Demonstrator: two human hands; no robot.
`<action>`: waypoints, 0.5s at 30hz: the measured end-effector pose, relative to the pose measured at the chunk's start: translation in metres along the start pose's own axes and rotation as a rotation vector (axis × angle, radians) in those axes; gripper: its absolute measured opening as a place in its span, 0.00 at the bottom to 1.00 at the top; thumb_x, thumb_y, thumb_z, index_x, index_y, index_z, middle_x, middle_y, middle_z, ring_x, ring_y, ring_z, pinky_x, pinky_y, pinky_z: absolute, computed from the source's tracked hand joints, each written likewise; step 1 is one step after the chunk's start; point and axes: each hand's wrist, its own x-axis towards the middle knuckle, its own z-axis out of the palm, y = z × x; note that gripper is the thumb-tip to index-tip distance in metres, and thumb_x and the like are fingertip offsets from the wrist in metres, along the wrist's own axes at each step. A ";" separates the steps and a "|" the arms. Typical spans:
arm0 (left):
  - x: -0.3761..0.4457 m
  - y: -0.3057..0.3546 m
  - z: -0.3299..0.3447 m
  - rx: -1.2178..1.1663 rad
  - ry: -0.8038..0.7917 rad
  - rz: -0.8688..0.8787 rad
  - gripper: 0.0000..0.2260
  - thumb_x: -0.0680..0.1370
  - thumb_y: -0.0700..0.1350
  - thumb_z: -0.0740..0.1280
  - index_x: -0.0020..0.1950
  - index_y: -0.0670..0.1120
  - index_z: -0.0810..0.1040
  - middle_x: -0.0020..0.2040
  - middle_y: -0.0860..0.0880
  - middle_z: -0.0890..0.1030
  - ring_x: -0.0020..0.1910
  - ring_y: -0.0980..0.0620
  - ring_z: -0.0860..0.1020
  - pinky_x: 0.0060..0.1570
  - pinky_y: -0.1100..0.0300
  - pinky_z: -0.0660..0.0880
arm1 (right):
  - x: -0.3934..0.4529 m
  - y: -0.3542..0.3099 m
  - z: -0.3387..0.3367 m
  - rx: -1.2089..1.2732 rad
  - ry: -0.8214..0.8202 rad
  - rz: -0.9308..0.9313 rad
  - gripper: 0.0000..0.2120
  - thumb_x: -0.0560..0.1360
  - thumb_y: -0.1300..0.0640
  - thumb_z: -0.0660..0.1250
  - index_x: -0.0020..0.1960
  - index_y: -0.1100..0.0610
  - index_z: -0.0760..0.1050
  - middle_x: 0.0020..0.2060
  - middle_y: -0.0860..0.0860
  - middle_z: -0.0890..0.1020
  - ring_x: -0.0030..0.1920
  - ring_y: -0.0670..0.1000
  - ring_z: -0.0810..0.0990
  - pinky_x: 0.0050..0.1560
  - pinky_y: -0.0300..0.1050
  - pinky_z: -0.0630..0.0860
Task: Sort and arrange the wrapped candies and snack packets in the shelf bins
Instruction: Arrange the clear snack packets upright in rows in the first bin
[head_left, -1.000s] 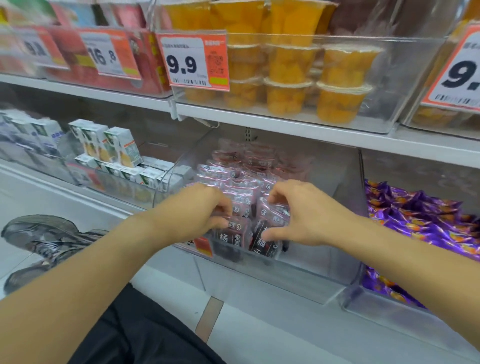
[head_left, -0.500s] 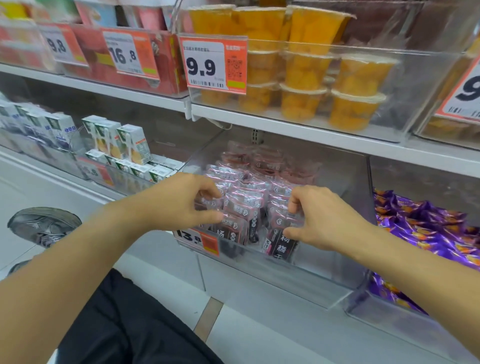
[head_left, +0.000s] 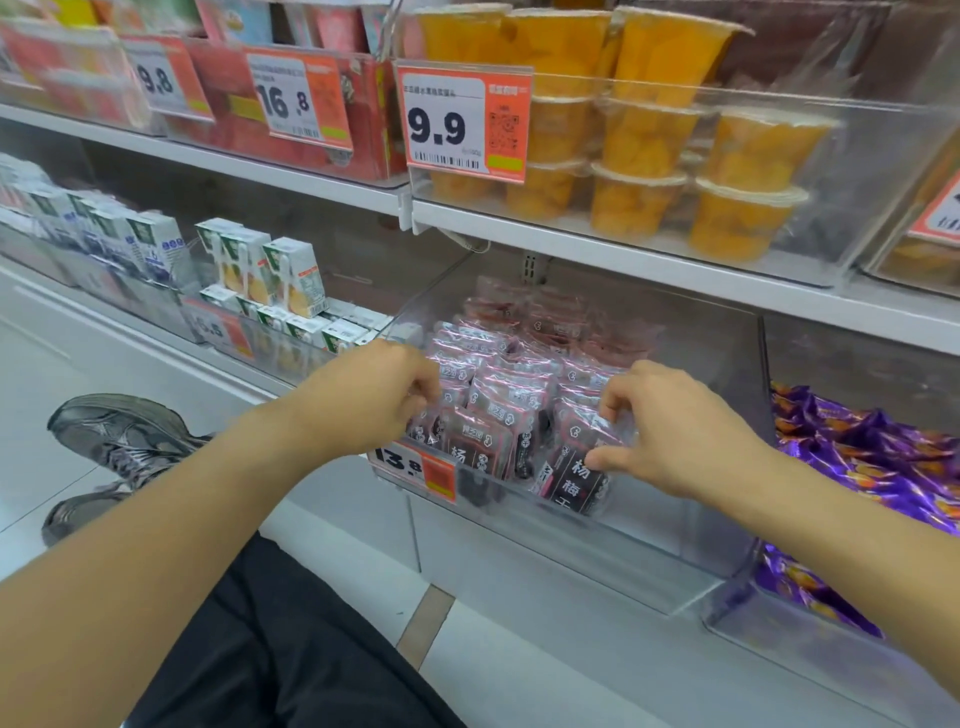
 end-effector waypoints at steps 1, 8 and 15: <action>-0.002 0.001 0.000 -0.042 0.001 0.000 0.07 0.77 0.44 0.67 0.51 0.50 0.83 0.48 0.53 0.84 0.48 0.51 0.81 0.49 0.54 0.79 | 0.000 0.000 0.003 0.018 -0.010 -0.002 0.19 0.66 0.39 0.78 0.45 0.48 0.73 0.45 0.46 0.75 0.48 0.52 0.77 0.49 0.50 0.76; -0.004 0.004 0.002 -0.042 0.013 0.006 0.08 0.76 0.53 0.72 0.51 0.51 0.82 0.47 0.53 0.83 0.49 0.52 0.79 0.50 0.55 0.77 | 0.000 -0.006 0.006 0.081 0.058 0.010 0.17 0.68 0.43 0.78 0.44 0.50 0.73 0.44 0.46 0.77 0.46 0.51 0.77 0.44 0.45 0.69; 0.004 0.004 0.020 -0.168 0.106 0.020 0.03 0.76 0.44 0.72 0.48 0.50 0.80 0.49 0.54 0.75 0.48 0.55 0.74 0.57 0.55 0.72 | 0.002 -0.007 -0.002 0.051 -0.028 0.070 0.23 0.63 0.40 0.80 0.47 0.49 0.72 0.47 0.45 0.77 0.47 0.51 0.76 0.43 0.45 0.71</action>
